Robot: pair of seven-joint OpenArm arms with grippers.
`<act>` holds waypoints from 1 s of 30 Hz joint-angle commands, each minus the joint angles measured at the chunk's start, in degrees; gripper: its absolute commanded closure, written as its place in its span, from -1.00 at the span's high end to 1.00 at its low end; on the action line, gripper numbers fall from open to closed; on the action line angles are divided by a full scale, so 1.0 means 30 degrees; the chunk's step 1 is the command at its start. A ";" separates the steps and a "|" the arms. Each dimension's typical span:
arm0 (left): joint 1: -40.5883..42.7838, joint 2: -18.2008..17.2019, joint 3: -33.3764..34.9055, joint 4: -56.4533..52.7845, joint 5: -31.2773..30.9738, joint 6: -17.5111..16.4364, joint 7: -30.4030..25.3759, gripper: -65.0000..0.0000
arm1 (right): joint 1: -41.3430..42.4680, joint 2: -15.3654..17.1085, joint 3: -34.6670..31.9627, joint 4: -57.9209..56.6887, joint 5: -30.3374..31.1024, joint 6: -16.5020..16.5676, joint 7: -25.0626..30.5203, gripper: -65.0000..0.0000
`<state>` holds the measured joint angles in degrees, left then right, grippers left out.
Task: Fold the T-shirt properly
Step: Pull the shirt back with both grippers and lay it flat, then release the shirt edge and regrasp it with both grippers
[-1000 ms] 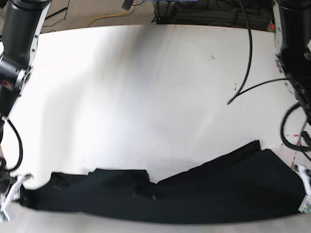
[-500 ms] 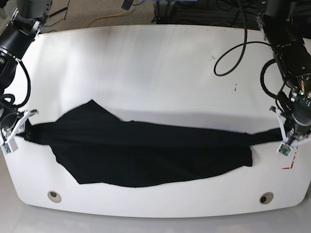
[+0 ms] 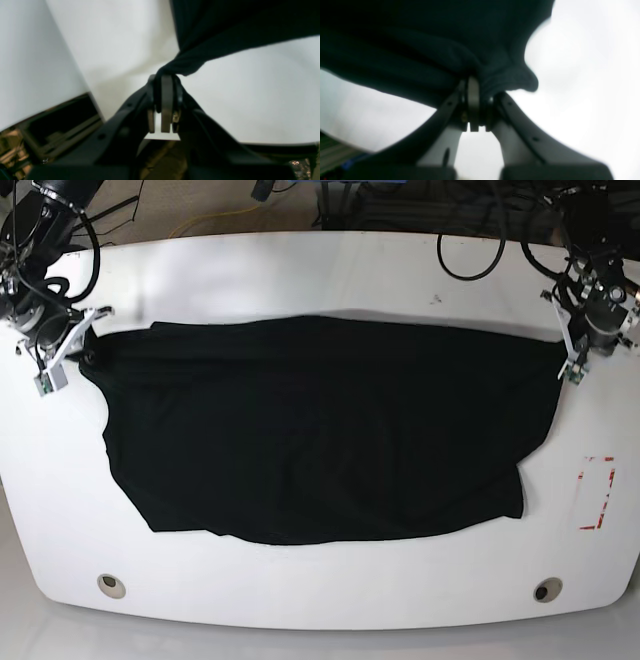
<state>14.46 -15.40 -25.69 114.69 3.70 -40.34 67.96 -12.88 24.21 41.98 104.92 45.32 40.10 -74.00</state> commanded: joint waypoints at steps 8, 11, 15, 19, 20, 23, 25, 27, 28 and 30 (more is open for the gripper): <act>0.3898 0.0928 -0.2791 0.0201 0.0479 0.0112 -0.2918 -1.00 | -0.3661 -0.0670 0.1436 0.0410 0.1201 -0.0032 0.0270 -1.00; 0.4279 0.1338 -0.3055 0.0201 0.0479 0.0112 -0.3505 -1.00 | -0.3896 -0.0992 0.1495 0.0527 0.1230 -0.0032 0.0270 -1.00; 0.3430 0.1455 -0.3143 0.0230 0.0450 0.0112 -0.3651 -1.00 | -0.3808 -0.1256 0.1466 0.0674 0.1230 -0.0032 0.0299 -1.00; 0.1730 0.1455 -0.3524 0.0201 0.0479 0.0112 -0.3592 -1.00 | -0.2401 -0.1344 0.1378 0.0234 0.0908 -0.0032 0.0299 -1.00; 0.1349 0.1455 -0.3553 0.0172 0.0479 0.0112 -0.3563 -1.00 | -0.2167 -0.1344 0.1349 0.0058 0.0849 -0.0032 0.0299 -1.00; 0.0089 0.1367 -0.3582 -0.0034 0.0538 0.0112 -0.3563 -1.00 | -0.0907 -0.1344 0.1349 -0.0557 0.0673 -0.0032 0.0299 -1.00; -0.0409 0.1367 -0.3494 -0.0502 0.0567 0.0112 -0.3563 -1.00 | -0.0203 -0.1344 0.1290 -0.1231 0.0351 -0.0032 0.0299 -1.00; -0.1230 0.1338 -0.3260 -0.1235 0.0597 0.0112 -0.3592 -1.00 | 0.0793 -0.1344 0.1261 -0.2169 -0.0118 -0.0032 0.0299 -1.00; -0.1581 0.1309 -0.3143 -0.1587 0.0597 0.0112 -0.3592 -1.00 | 0.1203 -0.1344 0.1261 -0.2579 -0.0323 -0.0032 0.0299 -1.00; -0.2285 0.1279 -0.3025 -0.2524 0.0597 0.0112 -0.3622 -1.00 | 0.2082 -0.1344 0.0821 -0.3546 -0.0792 -0.0032 0.0358 -1.00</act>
<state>9.15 -10.35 -34.41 107.35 4.45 -40.75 57.49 -8.21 18.76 44.66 94.67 43.31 39.99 -74.11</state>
